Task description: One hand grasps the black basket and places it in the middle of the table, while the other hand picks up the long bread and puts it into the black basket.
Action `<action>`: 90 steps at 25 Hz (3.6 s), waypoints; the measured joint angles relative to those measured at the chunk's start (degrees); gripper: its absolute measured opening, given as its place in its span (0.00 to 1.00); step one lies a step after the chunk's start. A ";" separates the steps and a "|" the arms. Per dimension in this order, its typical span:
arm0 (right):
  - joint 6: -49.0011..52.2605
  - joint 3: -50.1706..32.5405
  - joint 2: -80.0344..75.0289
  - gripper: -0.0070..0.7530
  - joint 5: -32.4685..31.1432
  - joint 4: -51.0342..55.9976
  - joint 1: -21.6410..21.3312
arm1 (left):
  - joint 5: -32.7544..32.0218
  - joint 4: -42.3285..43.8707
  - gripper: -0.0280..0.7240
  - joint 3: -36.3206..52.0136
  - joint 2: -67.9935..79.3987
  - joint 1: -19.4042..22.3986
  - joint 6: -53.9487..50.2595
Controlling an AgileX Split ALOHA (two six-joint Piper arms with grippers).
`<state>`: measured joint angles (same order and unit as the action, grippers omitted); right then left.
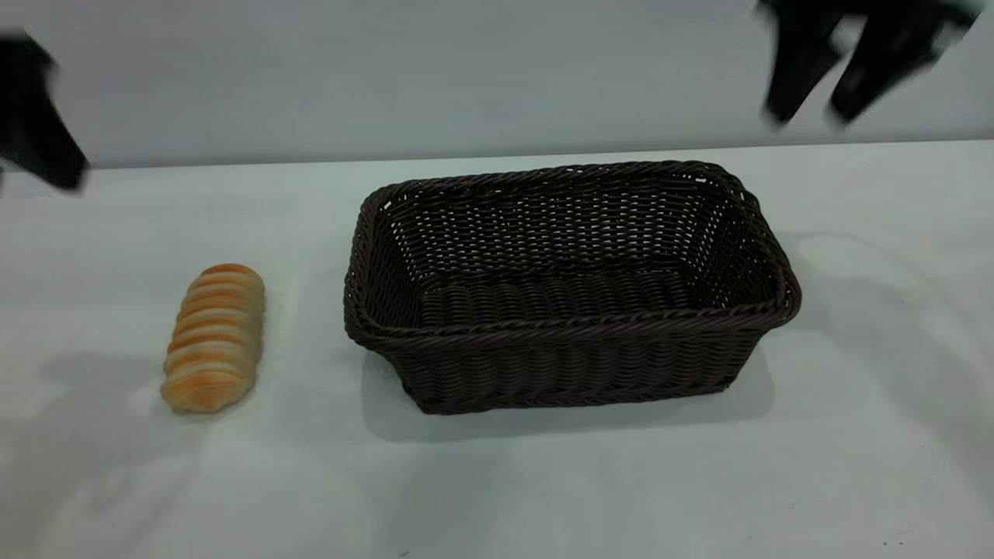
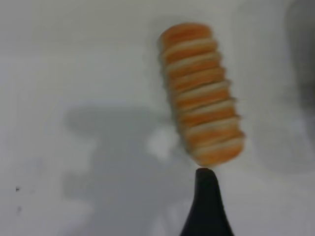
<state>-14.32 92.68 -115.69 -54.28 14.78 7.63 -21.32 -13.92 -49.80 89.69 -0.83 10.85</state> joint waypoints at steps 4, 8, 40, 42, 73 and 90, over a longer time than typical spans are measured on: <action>0.86 0.00 11.35 0.72 -7.45 -2.54 -0.10 | 2.23 -0.11 0.82 -3.63 11.28 -0.02 0.00; 0.86 0.00 21.45 0.72 -13.40 -2.68 -0.10 | 2.88 -1.27 0.82 -9.18 20.46 -0.70 0.06; 2.33 -65.24 101.19 0.65 -10.28 -7.58 -0.10 | -2.78 2.79 0.12 -19.17 16.34 -9.78 1.53; 3.32 -65.24 102.75 0.65 -10.28 -8.39 -0.10 | -2.37 2.79 0.12 -19.17 14.50 -14.33 1.72; 4.14 -65.52 116.13 0.65 -10.76 -9.15 2.30 | -16.07 9.40 0.92 -29.73 10.98 -33.27 8.74; 6.47 -65.52 116.56 0.64 -10.83 -11.09 2.68 | -45.58 13.07 0.82 -22.93 -28.30 -33.27 -2.56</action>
<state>-7.85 27.16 0.87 -65.11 3.69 10.31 -66.90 -0.85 -72.73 61.39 -34.09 8.29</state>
